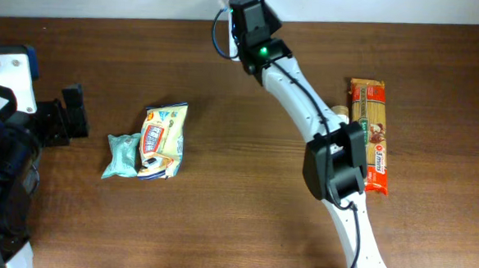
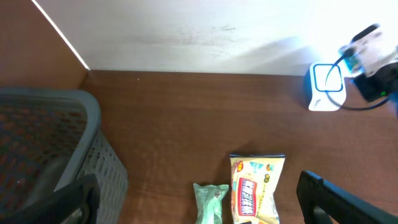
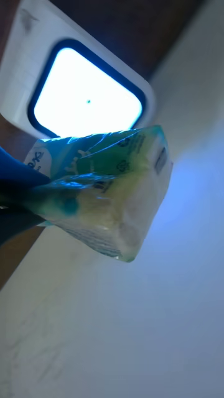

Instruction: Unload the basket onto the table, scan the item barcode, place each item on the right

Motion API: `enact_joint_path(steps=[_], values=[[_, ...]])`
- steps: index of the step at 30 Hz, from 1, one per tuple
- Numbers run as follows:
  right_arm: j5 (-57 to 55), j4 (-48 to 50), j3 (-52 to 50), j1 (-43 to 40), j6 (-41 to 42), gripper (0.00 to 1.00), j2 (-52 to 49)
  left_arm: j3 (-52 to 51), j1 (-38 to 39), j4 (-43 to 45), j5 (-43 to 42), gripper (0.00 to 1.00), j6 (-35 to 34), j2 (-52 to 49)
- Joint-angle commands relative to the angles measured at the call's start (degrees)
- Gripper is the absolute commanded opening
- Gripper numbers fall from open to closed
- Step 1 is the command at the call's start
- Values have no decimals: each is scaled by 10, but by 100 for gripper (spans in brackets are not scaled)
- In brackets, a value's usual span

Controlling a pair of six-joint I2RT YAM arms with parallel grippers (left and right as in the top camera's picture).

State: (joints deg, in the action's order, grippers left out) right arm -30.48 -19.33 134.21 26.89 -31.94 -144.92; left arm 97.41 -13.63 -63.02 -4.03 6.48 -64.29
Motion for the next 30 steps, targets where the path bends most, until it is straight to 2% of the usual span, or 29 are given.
enact_joint_path(steps=[1,15,17,20,22,23,24,26,27,28,30], values=[[-28,8,7,6,-52,4,-35,4,-2,1,4,99,9,2],[-23,13,7,6,-51,4,-34,4,-2,1,4,99,9,2],[4,-21,7,6,-9,4,-15,4,-2,1,4,99,9,2],[90,-110,7,5,88,4,56,4,-2,1,4,99,9,2],[143,-232,7,5,191,4,129,4,-2,1,4,99,9,2],[170,-324,7,4,267,4,167,4,-2,1,4,99,9,2],[190,-402,7,3,308,4,191,4,-2,1,4,99,9,2],[213,-584,7,1,350,4,214,4,-2,1,4,99,9,2],[213,-642,5,-4,360,4,209,4,-2,1,4,99,9,2],[214,-683,-14,-13,370,4,204,4,-2,1,4,99,9,2],[236,-696,-87,-38,370,4,203,4,-2,1,4,99,9,2]])
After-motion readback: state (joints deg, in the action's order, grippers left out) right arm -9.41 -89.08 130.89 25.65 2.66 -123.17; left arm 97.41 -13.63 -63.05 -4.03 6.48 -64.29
